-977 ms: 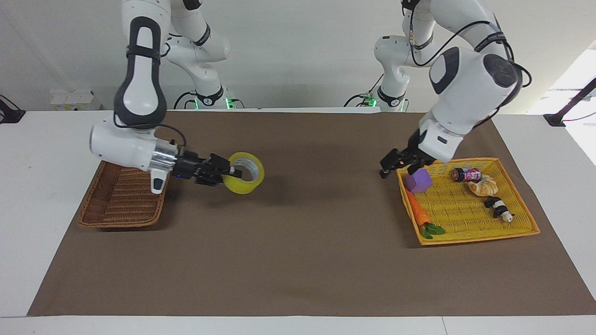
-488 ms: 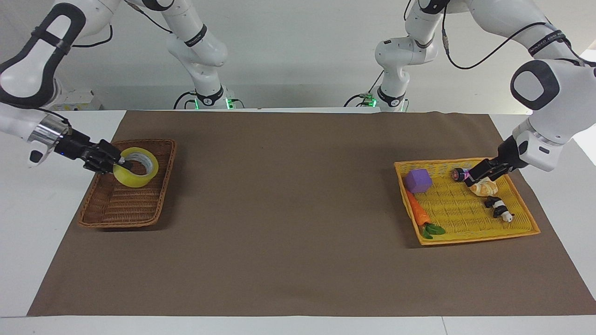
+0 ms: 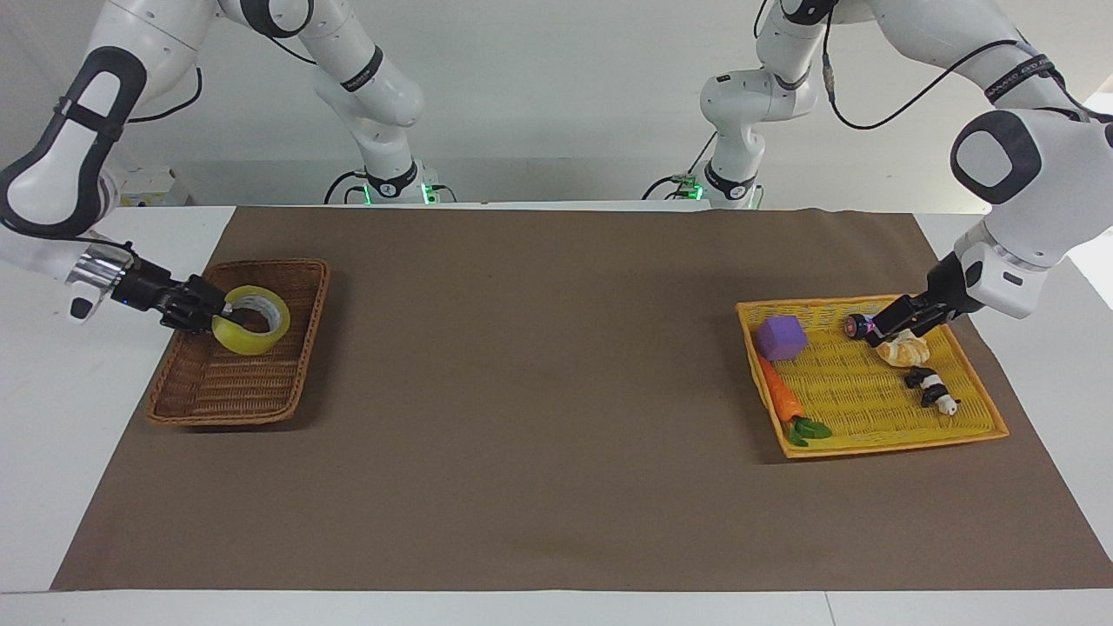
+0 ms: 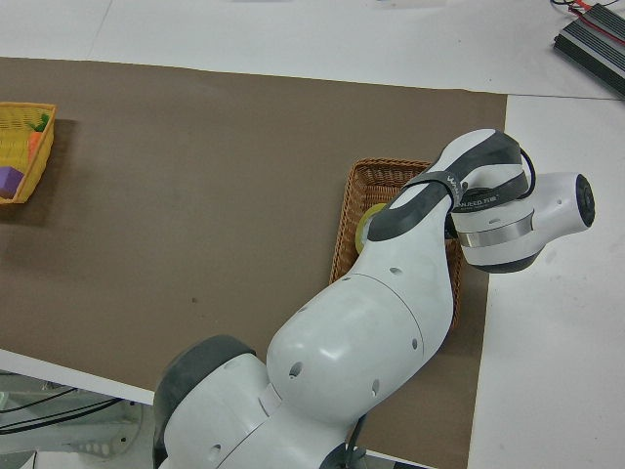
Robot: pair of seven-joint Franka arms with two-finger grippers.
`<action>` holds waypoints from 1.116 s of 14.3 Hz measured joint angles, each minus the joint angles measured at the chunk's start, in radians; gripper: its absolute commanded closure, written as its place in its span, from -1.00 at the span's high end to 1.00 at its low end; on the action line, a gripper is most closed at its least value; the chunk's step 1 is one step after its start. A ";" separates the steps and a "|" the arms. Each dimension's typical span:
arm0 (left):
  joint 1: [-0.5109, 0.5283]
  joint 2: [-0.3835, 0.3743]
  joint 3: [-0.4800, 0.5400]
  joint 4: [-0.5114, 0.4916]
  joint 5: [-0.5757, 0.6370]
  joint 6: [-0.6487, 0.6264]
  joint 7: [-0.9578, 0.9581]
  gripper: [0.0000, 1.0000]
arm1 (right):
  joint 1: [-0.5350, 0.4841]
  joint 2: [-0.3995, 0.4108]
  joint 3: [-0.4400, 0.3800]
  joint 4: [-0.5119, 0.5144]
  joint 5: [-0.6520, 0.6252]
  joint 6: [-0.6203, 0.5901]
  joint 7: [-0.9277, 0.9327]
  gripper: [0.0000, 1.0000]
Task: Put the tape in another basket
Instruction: 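Lower the tape into the wicker basket and open the right gripper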
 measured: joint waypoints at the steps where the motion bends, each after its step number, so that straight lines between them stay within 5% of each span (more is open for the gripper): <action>1: 0.000 -0.002 0.000 0.000 0.000 0.000 0.000 1.00 | 0.003 0.000 0.001 -0.005 0.000 0.002 -0.002 -1.00; 3: 0.000 -0.015 0.000 0.001 0.000 0.000 0.000 1.00 | 0.003 -0.001 0.002 -0.022 -0.001 0.027 -0.021 -0.87; 4: -0.001 -0.030 -0.001 0.002 0.005 -0.007 0.000 1.00 | 0.003 -0.001 0.002 -0.033 -0.001 0.037 -0.030 -0.54; 5: -0.002 -0.053 -0.006 0.003 0.028 -0.031 0.000 1.00 | 0.003 -0.001 0.002 -0.041 -0.001 0.043 -0.036 -0.01; 6: -0.002 -0.082 -0.013 0.009 0.063 -0.069 0.000 1.00 | 0.003 -0.001 0.002 -0.046 -0.001 0.046 -0.040 0.90; 10: -0.008 -0.193 -0.073 0.038 0.145 -0.231 -0.002 1.00 | 0.025 -0.007 0.005 -0.045 -0.009 0.059 -0.043 1.00; 16: -0.016 -0.203 -0.084 0.056 0.150 -0.287 -0.002 1.00 | 0.088 -0.077 0.007 0.050 -0.246 0.121 -0.049 1.00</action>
